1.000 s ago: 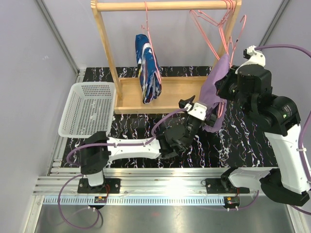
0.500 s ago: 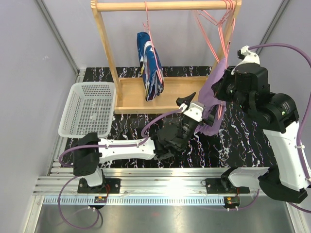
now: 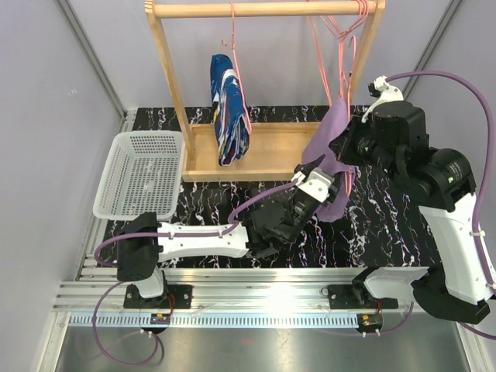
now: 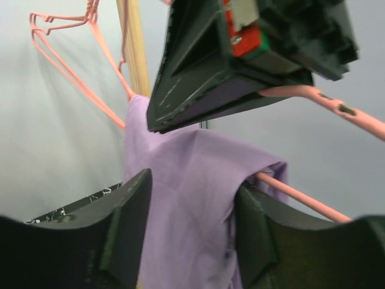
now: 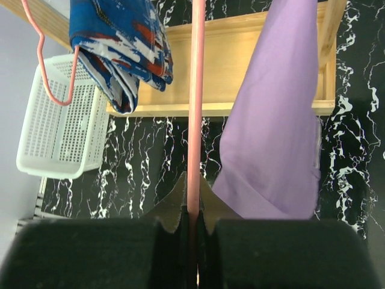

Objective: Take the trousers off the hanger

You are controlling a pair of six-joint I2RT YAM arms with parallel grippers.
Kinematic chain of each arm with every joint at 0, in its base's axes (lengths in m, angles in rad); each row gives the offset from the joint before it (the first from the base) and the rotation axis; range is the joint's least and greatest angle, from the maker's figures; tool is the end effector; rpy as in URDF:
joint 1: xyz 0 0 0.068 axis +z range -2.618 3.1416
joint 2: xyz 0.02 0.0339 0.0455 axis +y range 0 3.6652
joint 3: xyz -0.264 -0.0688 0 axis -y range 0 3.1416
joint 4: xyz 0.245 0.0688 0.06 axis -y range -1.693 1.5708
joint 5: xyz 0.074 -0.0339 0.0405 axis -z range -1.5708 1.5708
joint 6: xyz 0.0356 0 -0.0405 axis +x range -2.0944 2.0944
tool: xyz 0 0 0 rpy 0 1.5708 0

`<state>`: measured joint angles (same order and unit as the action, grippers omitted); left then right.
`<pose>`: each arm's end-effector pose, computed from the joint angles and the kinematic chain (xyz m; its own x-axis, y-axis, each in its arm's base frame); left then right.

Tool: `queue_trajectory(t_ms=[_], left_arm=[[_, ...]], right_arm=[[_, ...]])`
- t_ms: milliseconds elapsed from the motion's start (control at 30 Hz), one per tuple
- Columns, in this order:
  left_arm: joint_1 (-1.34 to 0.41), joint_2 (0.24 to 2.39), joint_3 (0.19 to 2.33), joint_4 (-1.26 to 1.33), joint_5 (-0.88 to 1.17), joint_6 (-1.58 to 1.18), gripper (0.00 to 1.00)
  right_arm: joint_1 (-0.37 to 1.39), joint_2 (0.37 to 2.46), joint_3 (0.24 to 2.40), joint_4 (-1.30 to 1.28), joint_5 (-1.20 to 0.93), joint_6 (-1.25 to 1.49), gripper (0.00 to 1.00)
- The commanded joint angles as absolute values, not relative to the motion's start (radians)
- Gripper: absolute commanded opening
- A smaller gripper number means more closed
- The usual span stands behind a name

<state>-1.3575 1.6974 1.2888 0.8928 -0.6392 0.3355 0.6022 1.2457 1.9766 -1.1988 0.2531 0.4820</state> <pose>0.1039 -0.3794 0.3809 0.3145 -0.2038 -0.9271 0.6027 0.7975 0.0292 0.1491 0.0917 0.5230 -0.4982 0.2022 -0.8432 -0.1504 0.9375 0.3137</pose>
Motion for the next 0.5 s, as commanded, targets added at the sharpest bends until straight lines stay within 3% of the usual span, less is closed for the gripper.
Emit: queue_trajectory(t_ms=[0,300,467], left_arm=[[-1.367,1.694,1.327,1.006,-0.647,0.354,0.51],[-1.381,1.652,1.315,1.063,-0.747,0.376,0.00],[-1.379,1.617,1.299,1.106,-0.778,0.423,0.00]], right_arm=[[0.606,1.235,2.034,-1.127,0.216,0.440,0.00],[0.606,1.221,1.991,-1.123,0.244,0.414,0.00],[0.606,1.201,1.934,-1.098,0.213,0.391,0.00]])
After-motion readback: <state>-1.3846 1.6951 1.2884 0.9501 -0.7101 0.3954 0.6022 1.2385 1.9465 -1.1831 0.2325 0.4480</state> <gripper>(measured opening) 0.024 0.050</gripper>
